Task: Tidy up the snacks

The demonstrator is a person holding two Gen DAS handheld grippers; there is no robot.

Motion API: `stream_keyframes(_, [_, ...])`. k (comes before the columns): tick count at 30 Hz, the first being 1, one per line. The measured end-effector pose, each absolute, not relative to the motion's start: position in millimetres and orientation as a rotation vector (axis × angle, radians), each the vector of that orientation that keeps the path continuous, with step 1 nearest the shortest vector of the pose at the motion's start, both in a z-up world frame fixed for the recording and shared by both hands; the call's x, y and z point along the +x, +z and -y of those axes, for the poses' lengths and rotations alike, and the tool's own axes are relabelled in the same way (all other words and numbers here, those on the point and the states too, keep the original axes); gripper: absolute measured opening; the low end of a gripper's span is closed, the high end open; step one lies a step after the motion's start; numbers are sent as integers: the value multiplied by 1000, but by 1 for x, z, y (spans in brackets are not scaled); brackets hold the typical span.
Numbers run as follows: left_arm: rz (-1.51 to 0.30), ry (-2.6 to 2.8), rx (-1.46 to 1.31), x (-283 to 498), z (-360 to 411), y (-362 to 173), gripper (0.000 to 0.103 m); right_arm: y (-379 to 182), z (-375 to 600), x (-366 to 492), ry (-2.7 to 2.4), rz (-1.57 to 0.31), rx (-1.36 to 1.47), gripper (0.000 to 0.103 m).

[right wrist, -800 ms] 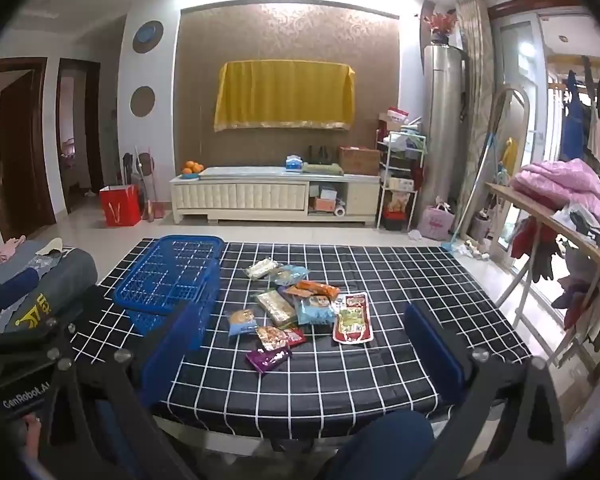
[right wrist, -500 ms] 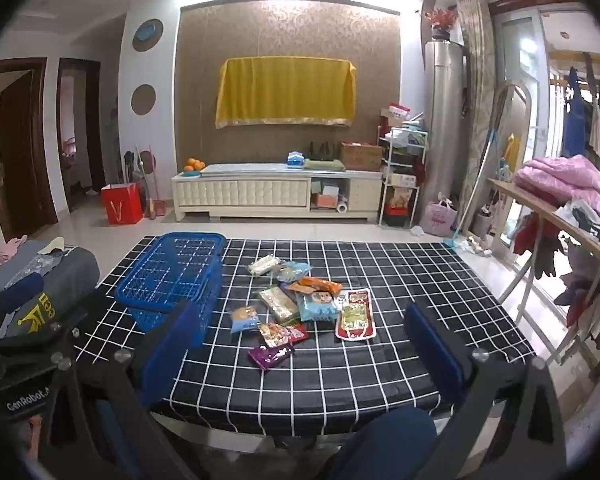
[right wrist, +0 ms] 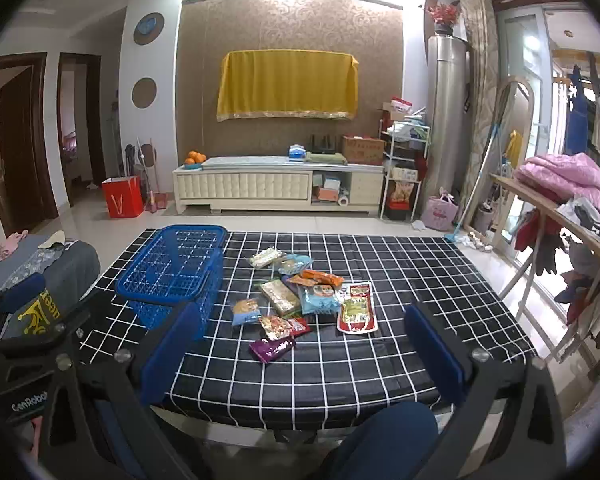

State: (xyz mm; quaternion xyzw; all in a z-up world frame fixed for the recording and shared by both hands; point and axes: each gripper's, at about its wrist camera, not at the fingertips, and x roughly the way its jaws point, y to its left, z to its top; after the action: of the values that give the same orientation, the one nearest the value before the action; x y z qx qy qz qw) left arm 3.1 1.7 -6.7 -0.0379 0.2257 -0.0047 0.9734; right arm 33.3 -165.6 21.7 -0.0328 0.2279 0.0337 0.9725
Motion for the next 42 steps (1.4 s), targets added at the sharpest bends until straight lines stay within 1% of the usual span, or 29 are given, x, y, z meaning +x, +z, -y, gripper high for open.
stream_keyframes(42, [-468,-3,-77,-2,-5,-7,103,20,158,31,92,-488,-78,103])
